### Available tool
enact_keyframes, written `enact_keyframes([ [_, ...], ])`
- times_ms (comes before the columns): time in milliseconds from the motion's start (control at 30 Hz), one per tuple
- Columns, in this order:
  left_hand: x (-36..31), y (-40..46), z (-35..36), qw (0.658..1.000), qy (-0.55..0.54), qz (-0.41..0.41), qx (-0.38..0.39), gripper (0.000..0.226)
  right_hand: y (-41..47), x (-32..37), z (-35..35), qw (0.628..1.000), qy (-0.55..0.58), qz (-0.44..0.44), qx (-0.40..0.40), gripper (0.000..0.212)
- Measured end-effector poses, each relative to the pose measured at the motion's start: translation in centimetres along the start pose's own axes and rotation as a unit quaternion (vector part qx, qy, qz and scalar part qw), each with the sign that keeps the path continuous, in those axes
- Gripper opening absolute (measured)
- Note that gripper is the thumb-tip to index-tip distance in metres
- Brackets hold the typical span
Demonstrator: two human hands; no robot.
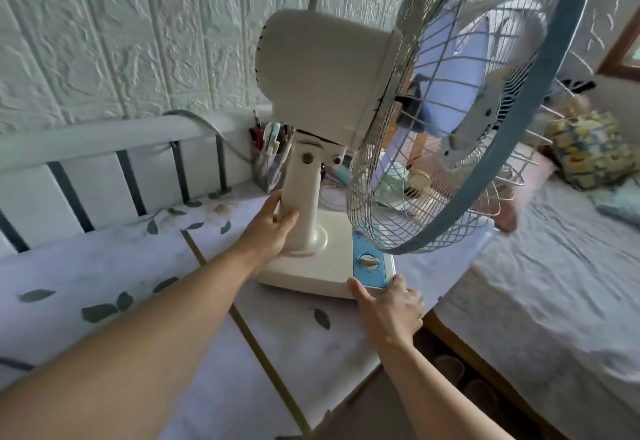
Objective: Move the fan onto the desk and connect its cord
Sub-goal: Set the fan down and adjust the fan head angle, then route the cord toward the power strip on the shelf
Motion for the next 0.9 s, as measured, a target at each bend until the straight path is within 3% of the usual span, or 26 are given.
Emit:
enact_keyframes([
  [133, -0.4, -1.1, -2.2, 0.998, 0.034, -0.043, -0.023, 0.052, -2.4, 1.3, -0.8, 1.0, 0.004, 0.002, 0.027, 0.094],
  [233, 0.1, -1.8, -4.7, 0.989, 0.097, -0.089, -0.061, 0.048, -5.0, 2.5, -1.3, 0.999, -0.013, -0.019, 0.023, 0.086],
  [367, 1.2, -2.6, -6.9, 0.965, 0.193, -0.177, -0.02, 0.049, -6.8, 4.3, -0.8, 0.998, -0.011, -0.048, 0.045, 0.079],
  [467, 2.2, -2.9, -7.0, 0.954, 0.192, -0.228, 0.009, 0.056, -7.3, 5.7, -0.2, 0.996, 0.005, -0.068, 0.062, 0.081],
  [600, 3.7, -2.5, -6.2, 0.959, 0.173, -0.224, 0.007, 0.059, -7.9, 6.6, 0.8, 0.993, 0.03, -0.095, 0.066, 0.08],
  [767, 3.0, -3.5, -7.3, 0.972, 0.136, -0.185, -0.058, 0.012, -9.2, 7.2, 0.9, 0.988, 0.035, -0.097, 0.111, 0.074],
  [900, -0.7, -6.2, -11.2, 0.976, 0.119, -0.175, -0.048, 0.024, -11.3, 9.6, -0.6, 0.981, 0.017, -0.099, 0.169, 0.06],
])
Point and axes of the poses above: each hand's wrist, its own y-axis towards the middle knuckle, its own z-axis out of the palm, x = y × z, the point moved 1 cm from there along y, towards the middle knuckle, and after that the axes turned 11 degrees about -y, right-handed, at the moved point
